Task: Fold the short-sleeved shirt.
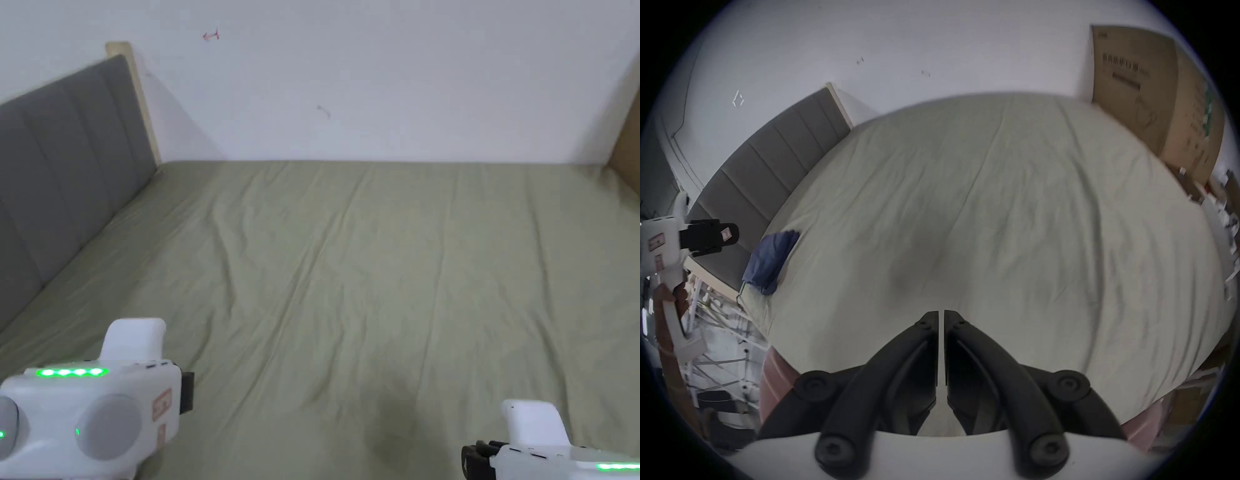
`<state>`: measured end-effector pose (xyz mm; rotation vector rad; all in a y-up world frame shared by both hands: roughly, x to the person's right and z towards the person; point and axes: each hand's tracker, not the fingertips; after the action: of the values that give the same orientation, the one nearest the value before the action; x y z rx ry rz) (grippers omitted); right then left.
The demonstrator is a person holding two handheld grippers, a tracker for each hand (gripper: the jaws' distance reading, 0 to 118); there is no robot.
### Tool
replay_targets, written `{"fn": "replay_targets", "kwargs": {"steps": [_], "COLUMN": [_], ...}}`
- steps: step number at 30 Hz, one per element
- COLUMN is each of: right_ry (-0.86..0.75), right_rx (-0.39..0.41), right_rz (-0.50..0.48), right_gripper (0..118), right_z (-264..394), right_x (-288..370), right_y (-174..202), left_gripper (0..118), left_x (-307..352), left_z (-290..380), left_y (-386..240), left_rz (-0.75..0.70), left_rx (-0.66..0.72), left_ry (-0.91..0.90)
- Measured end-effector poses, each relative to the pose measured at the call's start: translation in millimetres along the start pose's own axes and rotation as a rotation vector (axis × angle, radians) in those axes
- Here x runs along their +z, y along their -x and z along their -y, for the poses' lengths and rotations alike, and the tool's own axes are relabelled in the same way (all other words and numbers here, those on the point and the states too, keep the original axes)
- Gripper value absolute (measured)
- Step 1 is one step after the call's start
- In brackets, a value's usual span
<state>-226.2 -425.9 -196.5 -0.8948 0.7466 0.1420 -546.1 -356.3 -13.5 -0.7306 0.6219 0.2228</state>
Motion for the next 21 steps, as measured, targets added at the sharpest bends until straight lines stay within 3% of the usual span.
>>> {"fn": "replay_targets", "kwargs": {"steps": [6,11,16,21], "right_ry": [-0.318,-0.592,-0.741,-0.758], "right_rx": [0.076,0.139,0.147,0.111], "right_rz": [0.146,0.286,0.33,0.283], "right_gripper": [4,4,4,4], "right_z": [-28.5,-43.9,-56.1,-57.5], "right_x": [52.9,102.3,122.9,131.6], "right_y": [10.4,27.2,26.9,25.2], "left_gripper": [0,0,0,0], "left_x": [59.1,90.1,107.3,110.0], "left_z": [-1.3,7.3,1.5,-7.2], "left_y": [-70.0,-110.6,-134.1,-136.4], "left_rz": [-0.111,-0.092,-0.099,-0.054], "left_rx": [-0.038,-0.035,-0.064,-0.022], "left_ry": [-0.349,-0.556,-0.651,-0.631]}}
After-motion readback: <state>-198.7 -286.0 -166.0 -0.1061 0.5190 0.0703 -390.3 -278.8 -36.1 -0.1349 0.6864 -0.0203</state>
